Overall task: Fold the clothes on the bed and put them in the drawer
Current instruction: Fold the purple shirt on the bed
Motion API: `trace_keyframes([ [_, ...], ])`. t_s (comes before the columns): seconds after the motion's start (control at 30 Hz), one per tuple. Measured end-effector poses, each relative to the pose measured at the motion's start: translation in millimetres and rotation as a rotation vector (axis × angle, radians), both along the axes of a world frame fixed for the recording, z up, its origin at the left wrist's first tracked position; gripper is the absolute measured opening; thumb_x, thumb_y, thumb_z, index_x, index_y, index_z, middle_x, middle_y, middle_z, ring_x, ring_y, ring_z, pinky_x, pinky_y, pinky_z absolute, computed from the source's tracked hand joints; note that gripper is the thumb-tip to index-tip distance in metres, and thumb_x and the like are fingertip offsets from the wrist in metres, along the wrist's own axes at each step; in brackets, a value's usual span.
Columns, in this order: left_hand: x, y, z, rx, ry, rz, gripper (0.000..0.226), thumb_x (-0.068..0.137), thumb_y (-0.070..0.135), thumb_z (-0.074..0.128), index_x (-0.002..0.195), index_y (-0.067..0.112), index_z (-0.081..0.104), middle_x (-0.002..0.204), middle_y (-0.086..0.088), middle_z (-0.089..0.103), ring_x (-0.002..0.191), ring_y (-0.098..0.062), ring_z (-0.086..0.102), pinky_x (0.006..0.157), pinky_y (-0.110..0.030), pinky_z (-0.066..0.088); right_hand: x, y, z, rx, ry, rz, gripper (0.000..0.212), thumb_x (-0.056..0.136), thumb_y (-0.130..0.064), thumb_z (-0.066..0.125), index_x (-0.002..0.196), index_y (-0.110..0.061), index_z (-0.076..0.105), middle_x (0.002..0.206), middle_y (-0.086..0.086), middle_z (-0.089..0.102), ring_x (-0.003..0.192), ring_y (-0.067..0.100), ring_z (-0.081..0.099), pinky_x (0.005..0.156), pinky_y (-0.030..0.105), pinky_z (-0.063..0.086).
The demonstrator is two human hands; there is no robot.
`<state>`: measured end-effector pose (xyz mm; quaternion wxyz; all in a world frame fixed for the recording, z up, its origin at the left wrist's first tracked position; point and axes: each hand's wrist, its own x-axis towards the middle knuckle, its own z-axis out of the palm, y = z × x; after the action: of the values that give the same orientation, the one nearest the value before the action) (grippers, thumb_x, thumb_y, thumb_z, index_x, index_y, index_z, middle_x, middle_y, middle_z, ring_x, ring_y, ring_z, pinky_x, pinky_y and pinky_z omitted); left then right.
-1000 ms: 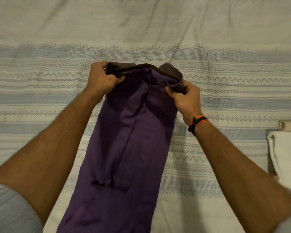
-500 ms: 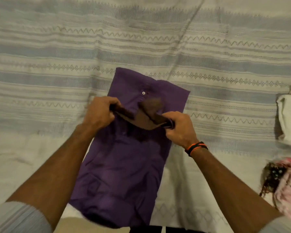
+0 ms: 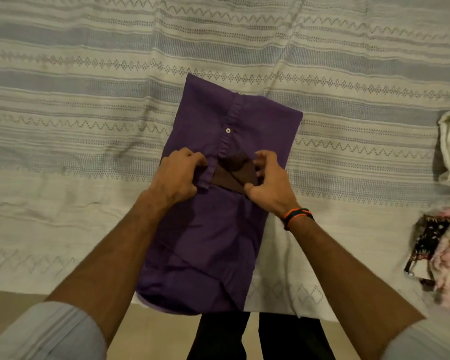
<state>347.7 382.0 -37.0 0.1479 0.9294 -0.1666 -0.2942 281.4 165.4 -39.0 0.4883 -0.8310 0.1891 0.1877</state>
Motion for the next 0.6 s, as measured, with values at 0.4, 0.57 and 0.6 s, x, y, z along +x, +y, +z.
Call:
trace_keyframes([
  [0.4,-18,5,-13,-0.094,-0.117,0.349,0.028,0.091,0.021,0.061,0.117,0.010,0.061,0.117,-0.015,0.057,0.106,-0.030,0.056,0.091,-0.042,0.048,-8,21,-10,-0.032,-0.091,0.071,0.040,0.074,0.002,0.058,0.106,-0.016,0.072,0.096,-0.007,0.074,0.084,0.003,0.069,0.081,0.018,0.053],
  [0.57,-20,6,-18,0.096,-0.003,0.308,0.038,0.093,0.042,0.059,0.116,0.012,0.059,0.124,-0.016,0.049,0.109,-0.033,0.053,0.091,-0.045,0.047,-9,6,-21,-0.215,0.079,0.165,0.028,0.078,-0.015,0.070,0.107,-0.017,0.070,0.107,0.003,0.066,0.092,0.017,0.065,0.089,0.036,0.055],
  [0.6,-18,4,-16,0.098,-0.035,0.327,0.041,0.093,0.048,0.056,0.113,0.012,0.060,0.120,-0.016,0.052,0.106,-0.032,0.055,0.087,-0.045,0.049,-7,5,-21,-0.211,0.076,0.154,0.026,0.079,-0.016,0.071,0.104,-0.017,0.070,0.104,0.002,0.067,0.089,0.016,0.065,0.087,0.037,0.056],
])
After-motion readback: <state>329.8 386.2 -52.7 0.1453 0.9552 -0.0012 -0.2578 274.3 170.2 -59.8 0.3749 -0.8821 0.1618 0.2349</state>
